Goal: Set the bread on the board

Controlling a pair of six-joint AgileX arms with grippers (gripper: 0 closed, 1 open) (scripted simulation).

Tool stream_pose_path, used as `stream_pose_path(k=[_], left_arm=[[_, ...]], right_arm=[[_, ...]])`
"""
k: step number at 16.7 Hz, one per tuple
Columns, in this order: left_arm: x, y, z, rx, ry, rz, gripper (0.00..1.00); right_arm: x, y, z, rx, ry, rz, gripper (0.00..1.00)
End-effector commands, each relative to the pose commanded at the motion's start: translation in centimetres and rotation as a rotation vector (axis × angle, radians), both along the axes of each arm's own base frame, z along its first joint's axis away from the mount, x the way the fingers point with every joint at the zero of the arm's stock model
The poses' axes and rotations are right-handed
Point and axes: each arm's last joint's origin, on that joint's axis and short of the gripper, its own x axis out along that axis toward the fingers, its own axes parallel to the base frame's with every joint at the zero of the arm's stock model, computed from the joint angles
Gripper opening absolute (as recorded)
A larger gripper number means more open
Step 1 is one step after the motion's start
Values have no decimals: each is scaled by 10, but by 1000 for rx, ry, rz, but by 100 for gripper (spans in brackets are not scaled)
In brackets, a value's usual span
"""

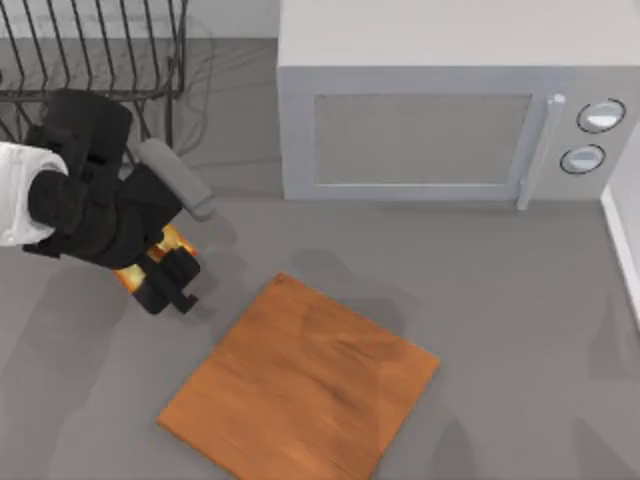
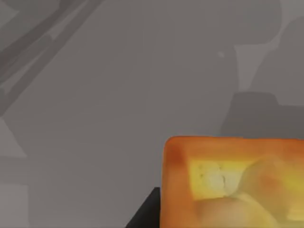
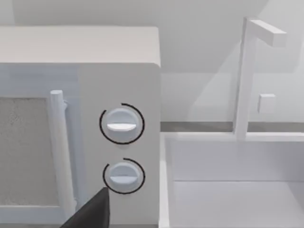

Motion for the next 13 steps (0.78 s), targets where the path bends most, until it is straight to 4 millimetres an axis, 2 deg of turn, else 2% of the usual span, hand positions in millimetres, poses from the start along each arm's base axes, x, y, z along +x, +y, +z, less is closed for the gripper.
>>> stream_pose_path(k=[8,13], left_arm=[[-36,-80,-7,8,-207,331,0],[-79,-125,-22,-52,-343,530,0]], right_arm=[[0,0,0,0,0,0,100],[0,0,0,0,0,0,100]])
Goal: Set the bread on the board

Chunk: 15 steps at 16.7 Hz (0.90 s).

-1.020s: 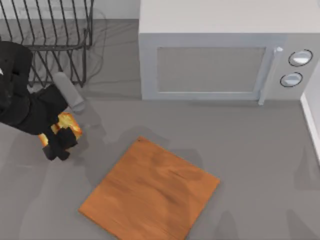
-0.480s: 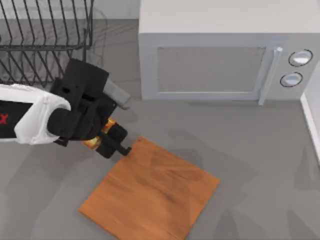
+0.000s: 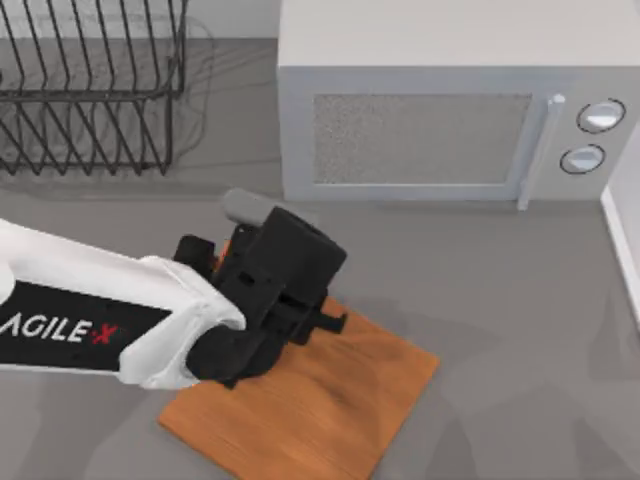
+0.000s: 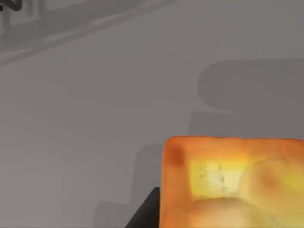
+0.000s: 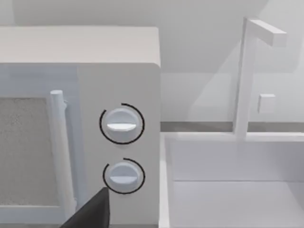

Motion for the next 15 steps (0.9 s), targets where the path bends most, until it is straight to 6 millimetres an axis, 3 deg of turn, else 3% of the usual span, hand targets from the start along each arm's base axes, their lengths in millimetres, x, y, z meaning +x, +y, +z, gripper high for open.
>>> stream_pose_path(k=[5,9,11,15], left_arm=[[-67,-37,-19,-137,-186,148,0],[-124,-48,-28,-253,-349,178,0],[-143,-49,-30,-298,-409,172,0],[-151,-50,-30,-324,-438,168,0]], right_arm=[[0,0,0,0,0,0,100],[0,0,0,0,0,0,100],[0,0,0,0,0,0,100],[0,0,0,0,0,0,100]])
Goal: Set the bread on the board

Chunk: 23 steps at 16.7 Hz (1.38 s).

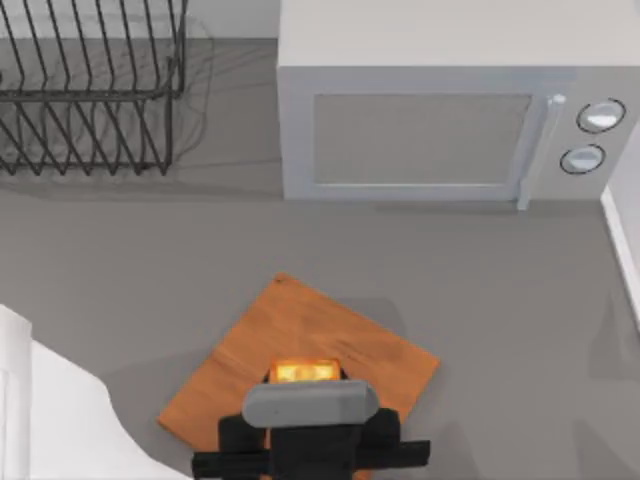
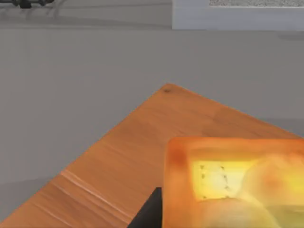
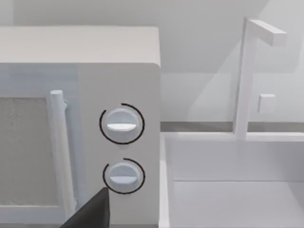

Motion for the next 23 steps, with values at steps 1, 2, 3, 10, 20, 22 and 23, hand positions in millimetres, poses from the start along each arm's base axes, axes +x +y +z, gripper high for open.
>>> stream_pose_path(k=[1,2,3,10,20,22,23], left_arm=[[0,0,0,0,0,0,0],[0,0,0,0,0,0,0],[0,0,0,0,0,0,0],[11,-11,14,-106,-38,22,0],[37,-9,-2,-95,-38,14,0],[39,-4,-12,-49,-22,8,0],[39,-1,-17,-27,-13,4,0]], right_arm=[[0,0,0,0,0,0,100],[0,0,0,0,0,0,100],[0,0,0,0,0,0,100],[0,0,0,0,0,0,100],[0,0,0,0,0,0,100],[0,0,0,0,0,0,100],[0,0,0,0,0,0,100]])
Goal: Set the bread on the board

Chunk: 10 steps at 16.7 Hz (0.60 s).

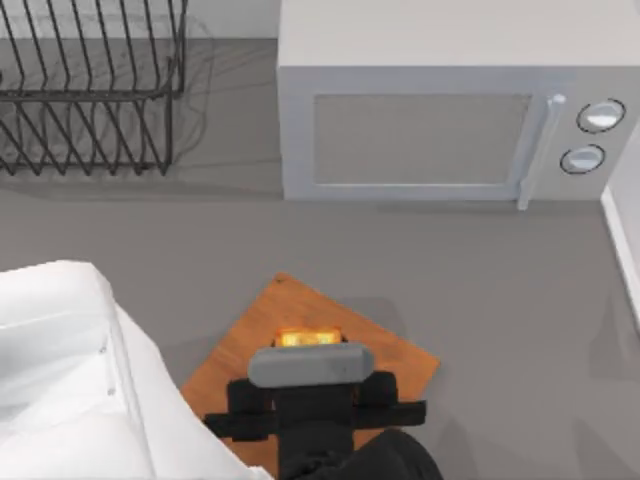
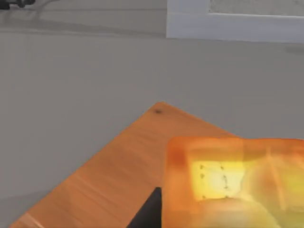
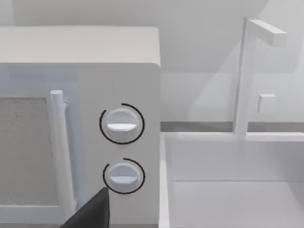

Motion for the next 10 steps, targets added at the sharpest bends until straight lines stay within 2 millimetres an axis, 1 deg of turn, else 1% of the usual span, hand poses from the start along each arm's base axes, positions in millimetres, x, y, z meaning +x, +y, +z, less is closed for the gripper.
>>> stream_pose_path(k=[2,6,10], left_arm=[[0,4,-6,27,13,-4,0],[0,4,-6,27,13,-4,0],[0,4,-6,27,13,-4,30]], right_arm=[[0,0,0,0,0,0,100],[0,0,0,0,0,0,100],[0,0,0,0,0,0,100]])
